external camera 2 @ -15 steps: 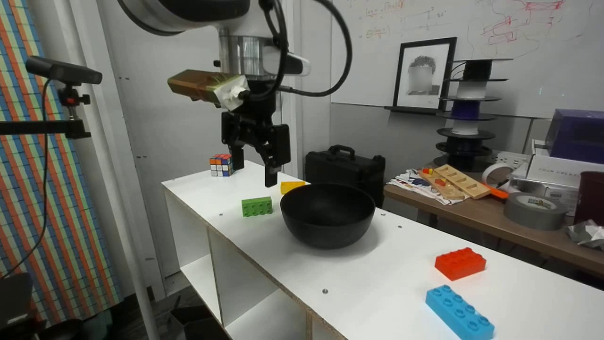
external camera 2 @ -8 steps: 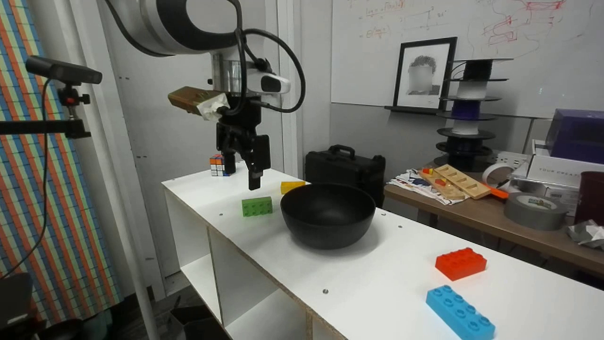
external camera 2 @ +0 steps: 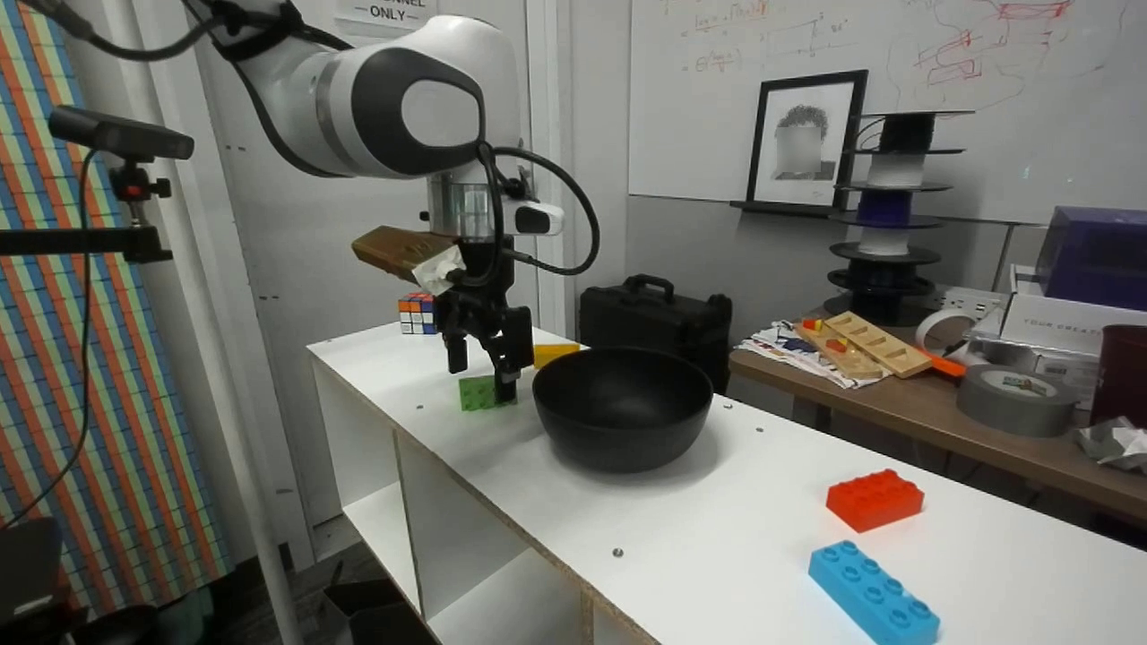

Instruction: Put the blocks on the counter in the bowl

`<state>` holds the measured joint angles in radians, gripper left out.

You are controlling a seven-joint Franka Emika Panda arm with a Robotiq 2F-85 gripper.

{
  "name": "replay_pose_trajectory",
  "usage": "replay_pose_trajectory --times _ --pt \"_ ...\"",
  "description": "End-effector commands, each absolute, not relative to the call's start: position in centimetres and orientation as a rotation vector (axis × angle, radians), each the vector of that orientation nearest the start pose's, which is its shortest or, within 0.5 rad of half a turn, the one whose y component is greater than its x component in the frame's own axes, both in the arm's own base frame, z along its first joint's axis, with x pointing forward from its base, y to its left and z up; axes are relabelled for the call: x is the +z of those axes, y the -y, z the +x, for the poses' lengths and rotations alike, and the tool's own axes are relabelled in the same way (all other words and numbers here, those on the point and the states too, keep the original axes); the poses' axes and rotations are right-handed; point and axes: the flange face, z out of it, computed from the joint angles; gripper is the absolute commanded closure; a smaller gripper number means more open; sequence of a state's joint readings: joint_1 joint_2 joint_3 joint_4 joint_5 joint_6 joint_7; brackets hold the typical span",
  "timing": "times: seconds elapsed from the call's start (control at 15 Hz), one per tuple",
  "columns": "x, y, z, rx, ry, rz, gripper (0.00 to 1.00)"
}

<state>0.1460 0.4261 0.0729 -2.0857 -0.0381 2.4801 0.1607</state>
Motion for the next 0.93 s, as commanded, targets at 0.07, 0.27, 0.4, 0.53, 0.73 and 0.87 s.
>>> replay_pose_trajectory --times 0.07,0.27,0.4,0.53,0.73,0.87 --pt "20.5 -14.1 57.9 0.049 0.158 -3.144 0.06" --pt "20.2 -14.1 57.8 0.037 0.194 -3.144 0.42" --pt "20.2 -14.1 57.6 0.029 0.21 -3.147 0.57" --pt "20.2 -14.2 57.3 0.033 0.244 -3.153 0.71" --pt "20.0 -14.4 56.4 0.054 0.301 -3.17 0.95" --pt "20.7 -14.8 55.6 0.05 0.349 -3.175 0.93"
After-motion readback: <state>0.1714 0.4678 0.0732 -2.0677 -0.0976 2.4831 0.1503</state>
